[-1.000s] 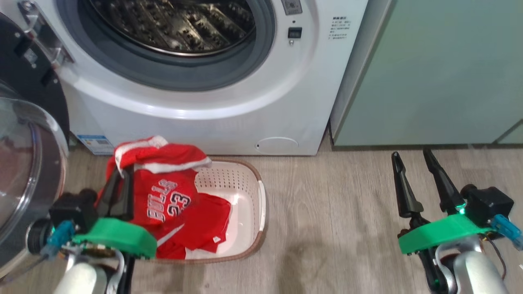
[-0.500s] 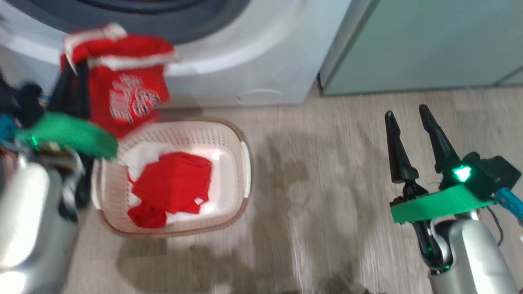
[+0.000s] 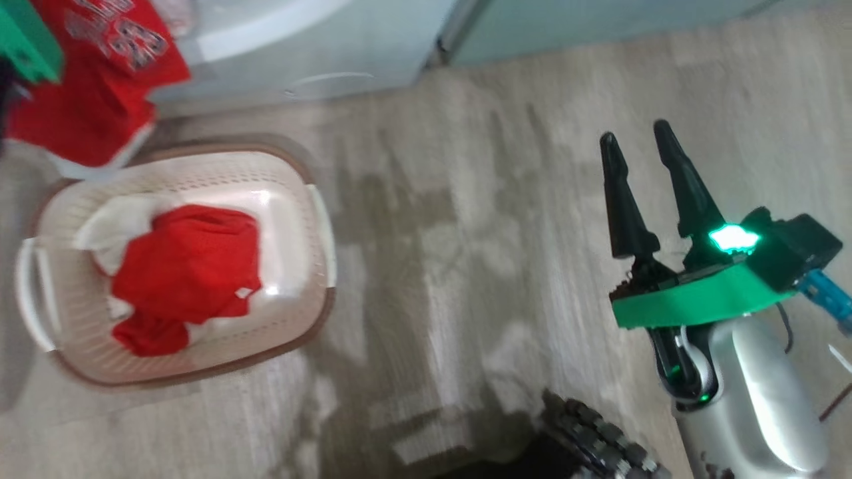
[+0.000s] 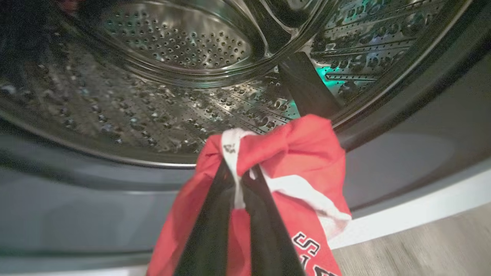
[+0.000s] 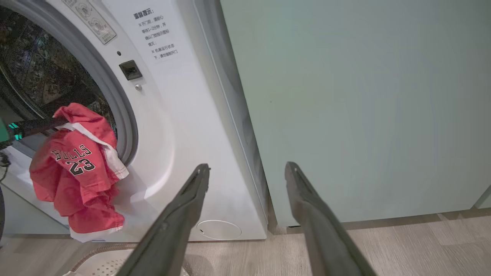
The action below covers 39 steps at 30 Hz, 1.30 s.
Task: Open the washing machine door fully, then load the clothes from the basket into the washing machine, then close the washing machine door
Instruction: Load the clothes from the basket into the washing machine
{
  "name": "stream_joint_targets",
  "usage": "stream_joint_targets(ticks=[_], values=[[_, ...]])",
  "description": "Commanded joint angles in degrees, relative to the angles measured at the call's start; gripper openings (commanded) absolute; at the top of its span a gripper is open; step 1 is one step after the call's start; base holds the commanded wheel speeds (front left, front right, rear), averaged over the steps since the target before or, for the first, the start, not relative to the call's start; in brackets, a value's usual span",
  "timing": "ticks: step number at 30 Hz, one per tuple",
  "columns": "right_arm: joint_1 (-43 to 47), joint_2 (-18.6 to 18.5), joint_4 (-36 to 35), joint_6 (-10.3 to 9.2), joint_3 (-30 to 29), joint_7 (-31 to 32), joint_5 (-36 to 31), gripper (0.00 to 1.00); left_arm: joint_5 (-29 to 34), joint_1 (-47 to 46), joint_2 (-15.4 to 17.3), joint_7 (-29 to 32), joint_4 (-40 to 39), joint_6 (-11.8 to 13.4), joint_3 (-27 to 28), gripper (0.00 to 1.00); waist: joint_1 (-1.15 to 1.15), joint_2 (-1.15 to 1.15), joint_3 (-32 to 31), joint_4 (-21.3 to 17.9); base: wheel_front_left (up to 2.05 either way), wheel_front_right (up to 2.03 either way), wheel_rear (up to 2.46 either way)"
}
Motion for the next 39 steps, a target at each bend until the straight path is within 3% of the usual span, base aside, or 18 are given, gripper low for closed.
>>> stream_joint_targets(ticks=[1,7,13,20,30,39], values=[[-0.6,0.0,-2.1,0.00,1.3,-0.5,0.7,1.00,-0.3,-3.2,3.5,0.8,-0.9,-0.3,1.8,0.00,-0.01,0.00,3.0,-3.2,0.00,0.00,0.00],[-1.4,0.0,-3.5,0.00,3.1,-0.5,3.8,1.00,-0.8,-12.8,6.2,5.7,6.7,-1.2,2.3,0.00,-0.01,0.00,6.1,-7.5,0.00,0.00,0.00],[-1.5,0.0,-4.4,0.00,4.3,-0.5,5.3,1.00,-1.3,-18.7,8.1,5.6,11.0,-0.7,3.9,0.00,-0.01,0.00,8.4,-10.5,0.00,0.00,0.00],[-1.1,0.0,-5.4,0.00,4.9,-0.5,6.4,1.00,-1.4,-24.2,8.6,0.3,13.3,0.7,6.0,0.00,-0.01,0.00,10.6,-12.2,0.00,0.00,0.00],[-0.5,0.0,-6.6,0.00,6.1,-0.5,7.3,1.00,0.3,-30.9,8.0,-13.3,16.4,2.5,7.4,0.00,-0.01,0.00,12.1,-14.3,0.00,0.00,0.00],[-0.7,0.0,-7.1,0.00,5.8,-0.5,7.4,1.00,2.7,-31.3,8.2,-17.6,21.7,0.7,4.5,0.00,-0.01,0.00,12.7,-13.7,0.00,0.00,0.00]])
